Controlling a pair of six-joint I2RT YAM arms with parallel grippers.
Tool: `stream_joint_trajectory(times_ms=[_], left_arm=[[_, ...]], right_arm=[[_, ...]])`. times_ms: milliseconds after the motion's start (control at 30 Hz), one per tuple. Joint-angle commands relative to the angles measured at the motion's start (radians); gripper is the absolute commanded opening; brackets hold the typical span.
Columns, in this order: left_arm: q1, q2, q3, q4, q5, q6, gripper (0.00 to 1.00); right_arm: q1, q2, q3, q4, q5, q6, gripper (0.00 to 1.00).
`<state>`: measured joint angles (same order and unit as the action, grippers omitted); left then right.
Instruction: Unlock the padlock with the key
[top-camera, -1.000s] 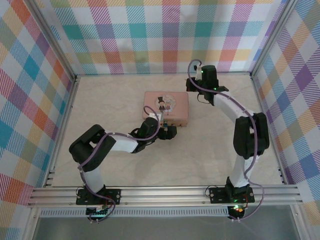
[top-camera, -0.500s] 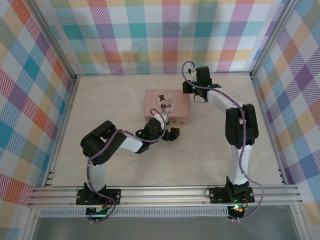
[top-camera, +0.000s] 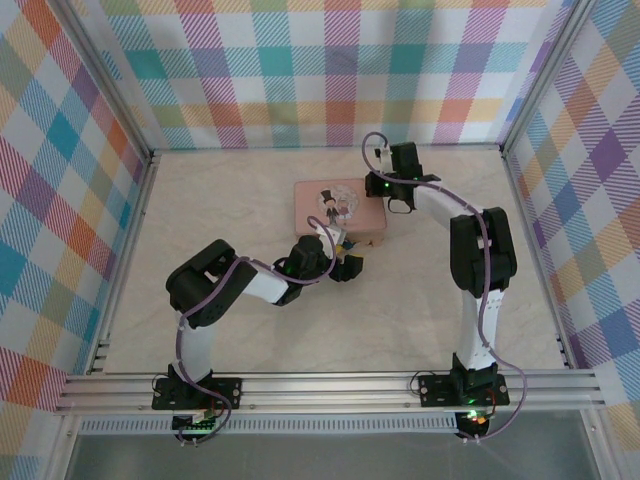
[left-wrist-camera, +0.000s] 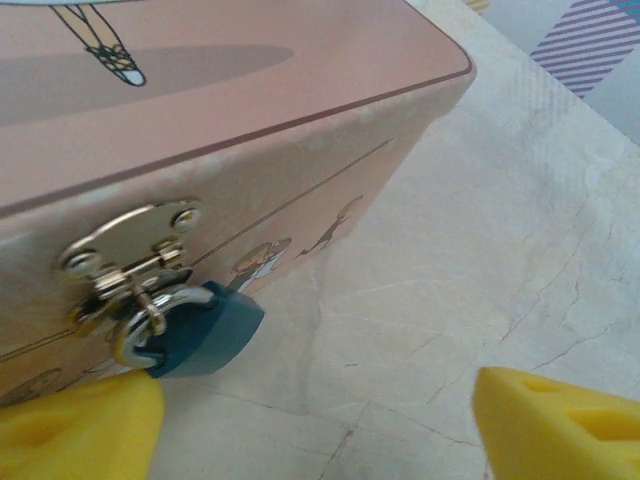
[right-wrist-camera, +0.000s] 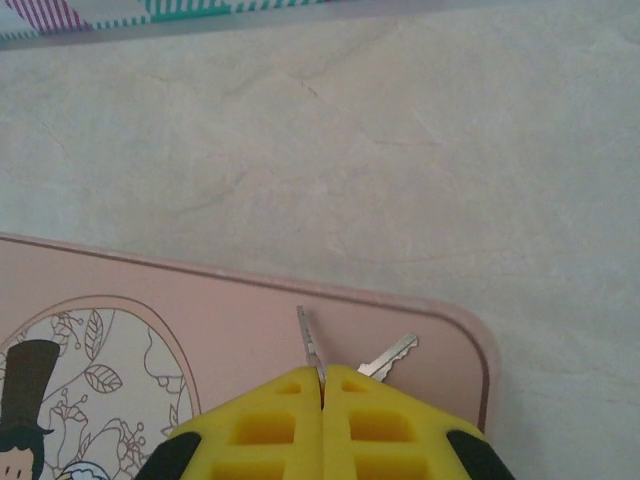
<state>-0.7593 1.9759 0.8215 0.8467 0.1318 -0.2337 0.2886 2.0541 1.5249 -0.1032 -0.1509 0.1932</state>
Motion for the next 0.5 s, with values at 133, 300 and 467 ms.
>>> stream_joint_trajectory(times_ms=[133, 300, 467], left_arm=[[0.021, 0.028, 0.004, 0.162, 0.084, -0.067, 0.72], [0.041, 0.048, 0.010, 0.216, 0.136, -0.127, 0.67], [0.054, 0.071, 0.029, 0.224, 0.138, -0.171, 0.72]], right_arm=[[0.006, -0.037, -0.030, 0.016, -0.013, -0.031, 0.00], [0.006, -0.040, -0.037, 0.015, -0.016, -0.032, 0.00], [0.007, -0.049, -0.048, 0.020, -0.021, -0.031, 0.00]])
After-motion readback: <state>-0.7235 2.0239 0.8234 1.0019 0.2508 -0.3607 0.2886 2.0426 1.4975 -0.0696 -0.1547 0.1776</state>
